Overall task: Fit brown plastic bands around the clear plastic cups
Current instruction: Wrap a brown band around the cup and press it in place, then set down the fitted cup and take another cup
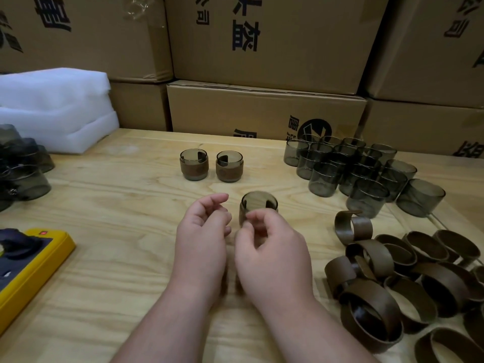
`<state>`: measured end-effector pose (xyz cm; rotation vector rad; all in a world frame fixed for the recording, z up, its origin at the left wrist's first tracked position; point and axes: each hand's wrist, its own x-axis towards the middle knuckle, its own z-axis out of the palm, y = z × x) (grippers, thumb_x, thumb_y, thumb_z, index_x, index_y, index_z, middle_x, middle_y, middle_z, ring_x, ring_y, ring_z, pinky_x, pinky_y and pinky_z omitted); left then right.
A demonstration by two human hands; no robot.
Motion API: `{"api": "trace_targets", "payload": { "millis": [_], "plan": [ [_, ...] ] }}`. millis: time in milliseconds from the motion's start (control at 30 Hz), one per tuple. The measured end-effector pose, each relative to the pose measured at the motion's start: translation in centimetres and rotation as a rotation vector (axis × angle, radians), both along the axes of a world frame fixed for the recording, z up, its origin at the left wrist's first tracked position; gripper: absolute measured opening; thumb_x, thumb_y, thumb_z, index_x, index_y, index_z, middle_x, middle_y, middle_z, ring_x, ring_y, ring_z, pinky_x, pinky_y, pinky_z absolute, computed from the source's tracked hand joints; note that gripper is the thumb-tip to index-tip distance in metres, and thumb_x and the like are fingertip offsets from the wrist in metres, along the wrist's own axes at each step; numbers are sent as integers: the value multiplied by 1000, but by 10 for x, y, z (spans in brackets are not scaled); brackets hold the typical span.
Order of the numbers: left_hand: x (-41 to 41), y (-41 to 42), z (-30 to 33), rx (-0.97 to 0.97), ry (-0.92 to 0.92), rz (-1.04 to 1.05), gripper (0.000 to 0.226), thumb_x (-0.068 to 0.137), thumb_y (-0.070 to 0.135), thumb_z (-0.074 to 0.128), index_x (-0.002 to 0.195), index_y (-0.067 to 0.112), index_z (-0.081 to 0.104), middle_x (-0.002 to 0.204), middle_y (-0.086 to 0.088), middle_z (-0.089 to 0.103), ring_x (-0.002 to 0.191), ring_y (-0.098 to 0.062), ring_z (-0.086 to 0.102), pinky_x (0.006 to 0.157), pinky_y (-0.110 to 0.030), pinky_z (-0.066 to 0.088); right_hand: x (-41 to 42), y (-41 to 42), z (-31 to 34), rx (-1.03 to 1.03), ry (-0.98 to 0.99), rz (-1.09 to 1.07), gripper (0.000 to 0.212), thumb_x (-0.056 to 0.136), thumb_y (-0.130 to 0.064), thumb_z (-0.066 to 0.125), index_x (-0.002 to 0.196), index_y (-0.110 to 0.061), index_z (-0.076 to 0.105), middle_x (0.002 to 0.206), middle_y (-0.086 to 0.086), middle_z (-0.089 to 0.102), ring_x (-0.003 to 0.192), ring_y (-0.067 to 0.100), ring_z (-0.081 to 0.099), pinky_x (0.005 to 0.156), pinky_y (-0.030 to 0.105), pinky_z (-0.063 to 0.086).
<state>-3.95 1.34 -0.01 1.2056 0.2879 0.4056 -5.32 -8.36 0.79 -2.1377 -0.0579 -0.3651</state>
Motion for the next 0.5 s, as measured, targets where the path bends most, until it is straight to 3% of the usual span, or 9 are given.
{"api": "trace_targets", "payload": {
  "millis": [67, 133, 267, 400, 500],
  "plan": [
    [0, -1, 1, 1, -4, -4, 29, 70, 20, 60, 86, 36, 77, 79, 14, 66, 76, -14, 55, 77, -36, 48, 4, -1, -3, -21, 23, 47, 33, 88, -34, 56, 117, -32, 71, 130, -17, 67, 131, 4, 54, 111, 31, 44],
    [-1, -1, 2, 7, -3, -15, 29, 70, 20, 60, 86, 37, 77, 78, 14, 66, 74, -12, 55, 74, -33, 47, 6, -1, -4, -40, 41, 98, 35, 92, -25, 58, 124, -30, 71, 148, -15, 56, 146, -1, 37, 121, 24, 29],
    [-2, 0, 1, 9, 9, -29, 30, 70, 19, 59, 86, 37, 78, 75, 13, 65, 73, -13, 54, 72, -32, 47, 7, -1, -8, -18, 72, 133, 32, 92, -26, 59, 122, -31, 72, 142, -16, 60, 138, -1, 45, 114, 18, 32],
    [-3, -1, 3, -1, 14, -48, 30, 70, 20, 60, 88, 35, 78, 78, 11, 66, 77, -14, 56, 75, -33, 48, 8, -2, -8, -16, 88, 126, 35, 90, -33, 56, 122, -33, 70, 123, -18, 68, 118, 2, 59, 103, 27, 48],
    [-4, -3, 4, 51, -8, -61, 25, 75, 18, 63, 86, 34, 78, 82, 9, 70, 78, -11, 61, 73, -25, 51, 8, -3, -7, -88, 78, 162, 38, 90, -36, 52, 125, -33, 66, 126, -17, 66, 121, 6, 57, 106, 33, 47]
  ]
}}
